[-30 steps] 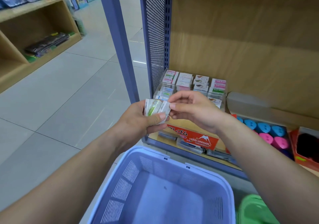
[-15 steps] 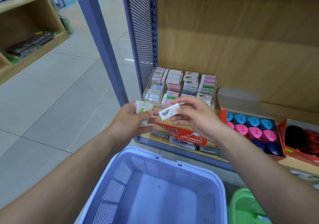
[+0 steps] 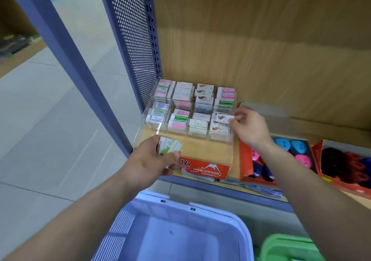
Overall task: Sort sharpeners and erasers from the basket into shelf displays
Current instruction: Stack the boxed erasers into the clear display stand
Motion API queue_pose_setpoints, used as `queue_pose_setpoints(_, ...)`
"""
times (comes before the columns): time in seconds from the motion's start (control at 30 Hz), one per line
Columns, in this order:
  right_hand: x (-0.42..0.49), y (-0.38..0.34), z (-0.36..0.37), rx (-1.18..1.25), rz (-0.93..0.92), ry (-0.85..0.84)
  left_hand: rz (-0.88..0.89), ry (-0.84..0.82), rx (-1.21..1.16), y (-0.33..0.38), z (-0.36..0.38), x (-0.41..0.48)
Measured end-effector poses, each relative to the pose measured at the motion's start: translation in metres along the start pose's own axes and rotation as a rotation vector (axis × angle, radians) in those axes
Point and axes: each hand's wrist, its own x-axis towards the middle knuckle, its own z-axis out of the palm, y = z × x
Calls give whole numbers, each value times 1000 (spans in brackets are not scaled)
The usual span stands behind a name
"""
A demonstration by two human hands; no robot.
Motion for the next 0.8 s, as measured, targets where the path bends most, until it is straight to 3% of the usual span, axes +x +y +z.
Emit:
queue_pose_setpoints(0.2,19,4,2,-243,-135,-224,-29,3,-45,-1,6,7)
queue_pose_setpoints(0.27,18,7,5,-351,-206,-237,-39,11,-87,0,6,9)
queue_pose_setpoints(0.47,2,-2,0,-372,-207,-178,-18,46,-94,6,8,6)
queue_pose_setpoints(0.57,-30,-30,-5,-86,-201,-149,2,45,-116,11,10,1)
queue_pose_setpoints(0.67,-67,-67,-5,401,-94,-397,15,19,-156,15,11,-5)
queue_pose_setpoints(0.8,-89,-85,-5,524,-107,-498,77,3,-172,21,12,-16)
